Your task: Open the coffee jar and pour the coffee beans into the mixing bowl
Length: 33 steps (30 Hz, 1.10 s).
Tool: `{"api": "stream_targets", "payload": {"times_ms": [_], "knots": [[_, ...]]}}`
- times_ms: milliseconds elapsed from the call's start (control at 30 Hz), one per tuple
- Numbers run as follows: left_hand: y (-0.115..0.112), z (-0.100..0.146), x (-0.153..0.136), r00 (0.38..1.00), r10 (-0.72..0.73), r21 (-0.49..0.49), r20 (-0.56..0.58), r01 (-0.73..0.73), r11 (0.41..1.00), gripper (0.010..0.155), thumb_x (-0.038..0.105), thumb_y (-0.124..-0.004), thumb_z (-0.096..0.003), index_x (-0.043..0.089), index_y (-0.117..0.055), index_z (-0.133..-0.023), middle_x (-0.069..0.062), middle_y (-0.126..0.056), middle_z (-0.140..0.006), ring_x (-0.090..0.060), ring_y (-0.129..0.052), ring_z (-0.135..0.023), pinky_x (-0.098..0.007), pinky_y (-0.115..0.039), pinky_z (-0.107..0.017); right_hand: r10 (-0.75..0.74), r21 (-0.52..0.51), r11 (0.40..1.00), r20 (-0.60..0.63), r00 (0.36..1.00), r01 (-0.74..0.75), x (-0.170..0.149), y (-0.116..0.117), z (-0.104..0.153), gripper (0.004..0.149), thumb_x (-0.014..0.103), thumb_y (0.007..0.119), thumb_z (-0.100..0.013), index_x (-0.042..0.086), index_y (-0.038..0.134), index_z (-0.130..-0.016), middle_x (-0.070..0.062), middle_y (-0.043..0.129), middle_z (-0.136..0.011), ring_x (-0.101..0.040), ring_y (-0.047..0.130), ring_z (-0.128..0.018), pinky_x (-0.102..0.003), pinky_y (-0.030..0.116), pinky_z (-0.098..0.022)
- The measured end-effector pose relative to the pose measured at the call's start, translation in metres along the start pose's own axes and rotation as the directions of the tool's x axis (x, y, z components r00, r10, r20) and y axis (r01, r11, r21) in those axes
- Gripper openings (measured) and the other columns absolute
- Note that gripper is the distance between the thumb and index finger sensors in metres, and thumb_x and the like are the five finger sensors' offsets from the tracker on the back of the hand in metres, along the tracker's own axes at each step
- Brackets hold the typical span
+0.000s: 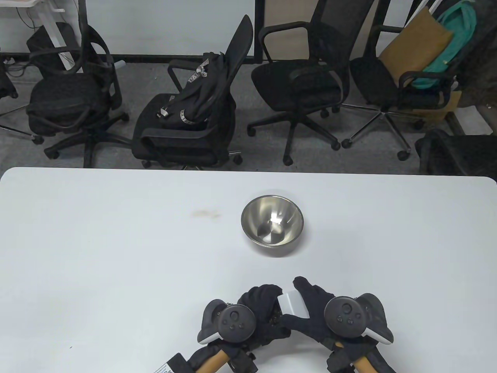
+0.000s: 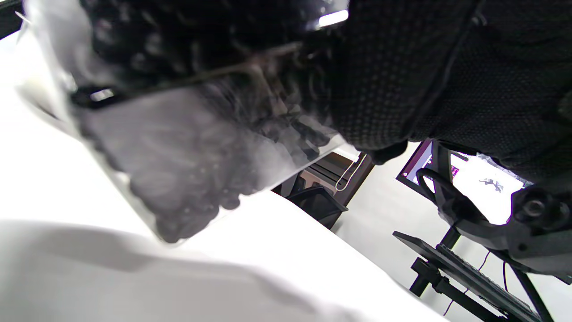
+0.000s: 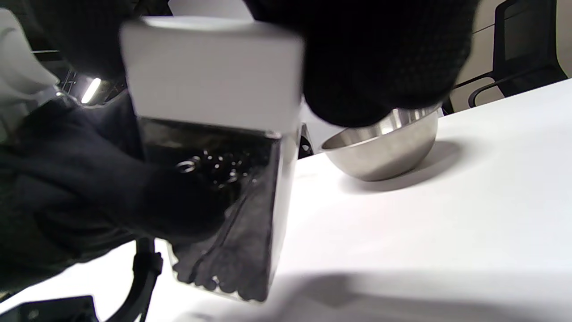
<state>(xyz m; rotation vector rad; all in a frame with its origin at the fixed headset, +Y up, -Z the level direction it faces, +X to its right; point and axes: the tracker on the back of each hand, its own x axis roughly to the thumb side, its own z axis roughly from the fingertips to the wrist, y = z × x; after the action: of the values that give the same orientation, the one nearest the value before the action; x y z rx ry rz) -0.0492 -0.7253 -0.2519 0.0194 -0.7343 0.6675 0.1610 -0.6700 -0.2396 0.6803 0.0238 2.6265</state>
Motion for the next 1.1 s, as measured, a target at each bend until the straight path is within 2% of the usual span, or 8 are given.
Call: {"api": "stream_targets", "payload": {"times_ms": [400, 567, 700, 800, 833, 900, 1000, 1100], "knots": [[0.001, -0.001, -0.003, 0.999, 0.044, -0.038, 0.025, -0.043, 0.998, 0.091, 0.048, -0.103, -0.0419, 0.003, -0.058, -0.107, -0.024, -0.072, -0.105, -0.043, -0.08, -0.09, -0.06, -0.07, -0.069, 0.044, 0.039, 0.998, 0.135, 0.99, -0.05, 0.002, -0.004, 0.002, 0.084, 0.049, 0.087, -0.051, 0.018, 0.046, -0.118, -0.027, 0.063, -0.108, -0.048, 0.074, -0.086, -0.059, 0.072, -0.064], [0.001, -0.001, -0.004, 0.996, 0.073, -0.065, 0.049, -0.069, 0.995, 0.091, 0.047, -0.103, -0.0413, 0.003, -0.058, -0.107, -0.024, -0.072, -0.105, -0.043, -0.08, -0.09, -0.06, -0.069, -0.069, 0.102, 0.075, 0.99, 0.22, 0.97, -0.122, 0.007, -0.005, 0.002, 0.08, 0.039, 0.092, -0.049, 0.032, 0.046, -0.114, -0.016, 0.053, -0.116, -0.043, 0.064, -0.099, -0.058, 0.069, -0.069], [0.002, -0.001, -0.005, 0.996, 0.069, -0.075, 0.054, -0.065, 0.995, 0.091, 0.047, -0.103, -0.0412, 0.004, -0.058, -0.107, -0.024, -0.072, -0.105, -0.043, -0.08, -0.09, -0.06, -0.07, -0.069, 0.14, 0.09, 0.982, 0.238, 0.961, -0.165, 0.01, -0.003, 0.003, 0.079, 0.036, 0.093, -0.049, 0.036, 0.046, -0.112, -0.01, 0.049, -0.118, -0.041, 0.06, -0.102, -0.057, 0.067, -0.072], [0.002, 0.0, -0.004, 0.996, 0.07, -0.068, 0.049, -0.066, 0.996, 0.09, 0.048, -0.103, -0.0415, 0.004, -0.058, -0.107, -0.024, -0.072, -0.105, -0.043, -0.08, -0.09, -0.06, -0.07, -0.069, 0.127, 0.122, 0.98, 0.237, 0.963, -0.159, 0.01, -0.003, 0.003, 0.084, 0.039, 0.091, -0.051, 0.034, 0.038, -0.114, -0.015, 0.042, -0.12, -0.044, 0.054, -0.105, -0.06, 0.064, -0.073], [0.003, 0.0, -0.003, 0.997, 0.061, -0.059, 0.047, -0.058, 0.997, 0.091, 0.048, -0.103, -0.0416, 0.003, -0.058, -0.107, -0.024, -0.072, -0.106, -0.043, -0.08, -0.09, -0.06, -0.07, -0.069, 0.099, 0.138, 0.981, 0.239, 0.966, -0.135, 0.009, -0.003, 0.003, 0.089, 0.045, 0.089, -0.051, 0.031, 0.031, -0.117, -0.021, 0.035, -0.121, -0.049, 0.05, -0.105, -0.063, 0.061, -0.073], [0.005, 0.0, -0.001, 0.998, 0.042, -0.042, 0.039, -0.04, 0.998, 0.091, 0.048, -0.103, -0.0417, 0.003, -0.058, -0.107, -0.024, -0.071, -0.106, -0.043, -0.08, -0.09, -0.06, -0.069, -0.069, 0.042, 0.094, 0.994, 0.204, 0.978, -0.062, 0.005, -0.005, 0.006, 0.093, 0.062, 0.075, -0.055, 0.022, 0.021, -0.121, -0.036, 0.03, -0.119, -0.059, 0.046, -0.102, -0.069, 0.059, -0.071], [0.005, 0.001, -0.001, 1.0, 0.003, -0.022, 0.016, -0.002, 1.0, 0.091, 0.048, -0.103, -0.0421, 0.003, -0.057, -0.107, -0.025, -0.071, -0.106, -0.043, -0.079, -0.09, -0.061, -0.069, -0.069, -0.03, -0.027, 0.999, 0.037, 0.999, 0.031, -0.002, -0.008, 0.009, 0.094, 0.069, 0.062, -0.058, 0.011, 0.025, -0.122, -0.045, 0.04, -0.113, -0.064, 0.059, -0.093, -0.068, 0.066, -0.064], [0.003, 0.002, 0.002, 0.998, -0.066, -0.005, -0.006, 0.066, 0.998, 0.091, 0.048, -0.103, -0.0423, 0.003, -0.056, -0.107, -0.025, -0.07, -0.105, -0.044, -0.079, -0.09, -0.061, -0.069, -0.069, -0.01, -0.019, 1.0, -0.075, 0.997, 0.009, -0.008, -0.008, 0.008, 0.096, 0.071, 0.054, -0.06, -0.001, 0.037, -0.12, -0.045, 0.06, -0.103, -0.056, 0.08, -0.077, -0.056, 0.078, -0.055]]}}
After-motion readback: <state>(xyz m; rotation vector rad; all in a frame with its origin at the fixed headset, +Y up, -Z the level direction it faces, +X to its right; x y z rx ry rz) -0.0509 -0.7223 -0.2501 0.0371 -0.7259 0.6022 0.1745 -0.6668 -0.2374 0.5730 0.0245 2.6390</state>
